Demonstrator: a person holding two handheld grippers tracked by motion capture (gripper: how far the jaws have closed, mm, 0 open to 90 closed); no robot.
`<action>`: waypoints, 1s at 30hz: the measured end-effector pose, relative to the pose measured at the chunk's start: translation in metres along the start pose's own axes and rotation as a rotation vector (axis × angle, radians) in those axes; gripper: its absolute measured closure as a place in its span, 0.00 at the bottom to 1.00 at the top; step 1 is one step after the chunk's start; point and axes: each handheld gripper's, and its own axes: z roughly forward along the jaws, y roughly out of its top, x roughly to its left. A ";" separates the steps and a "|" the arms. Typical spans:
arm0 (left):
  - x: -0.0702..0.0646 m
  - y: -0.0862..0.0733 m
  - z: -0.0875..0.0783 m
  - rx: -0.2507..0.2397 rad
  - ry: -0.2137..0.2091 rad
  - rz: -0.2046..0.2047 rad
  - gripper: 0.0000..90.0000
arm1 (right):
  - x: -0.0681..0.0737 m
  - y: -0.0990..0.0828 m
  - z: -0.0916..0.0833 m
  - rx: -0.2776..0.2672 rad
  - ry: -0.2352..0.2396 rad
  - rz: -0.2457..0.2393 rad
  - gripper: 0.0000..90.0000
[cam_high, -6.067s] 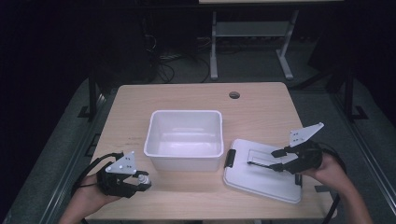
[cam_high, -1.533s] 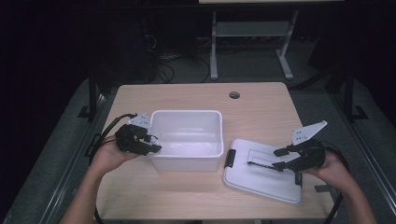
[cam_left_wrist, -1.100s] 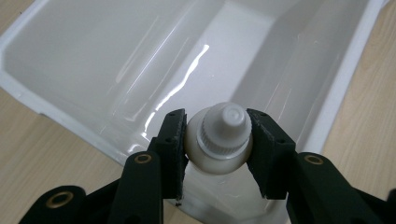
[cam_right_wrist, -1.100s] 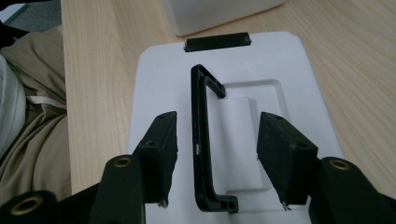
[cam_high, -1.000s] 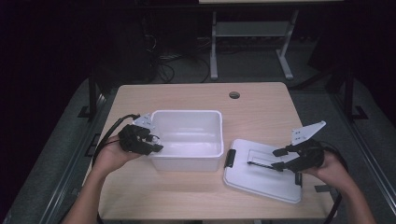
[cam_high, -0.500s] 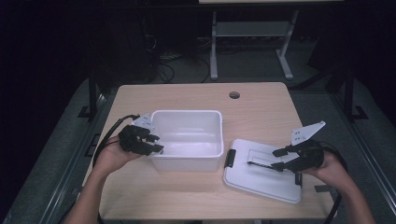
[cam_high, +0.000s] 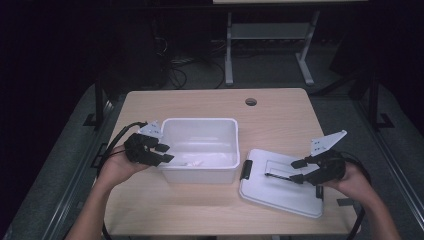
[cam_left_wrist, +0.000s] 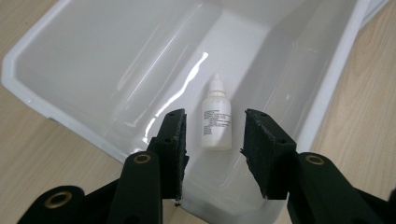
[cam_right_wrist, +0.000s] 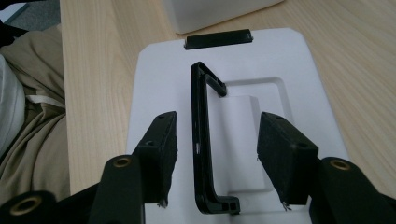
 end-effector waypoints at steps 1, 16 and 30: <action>0.000 0.000 -0.001 -0.004 -0.001 0.000 0.66 | 0.000 0.000 0.000 0.000 -0.002 -0.006 0.52; -0.008 0.001 -0.026 -0.005 0.011 0.018 0.62 | 0.000 0.001 0.001 0.007 -0.003 -0.003 0.52; -0.014 -0.010 -0.045 0.003 0.040 0.023 0.60 | 0.002 0.002 0.004 0.021 -0.002 -0.002 0.52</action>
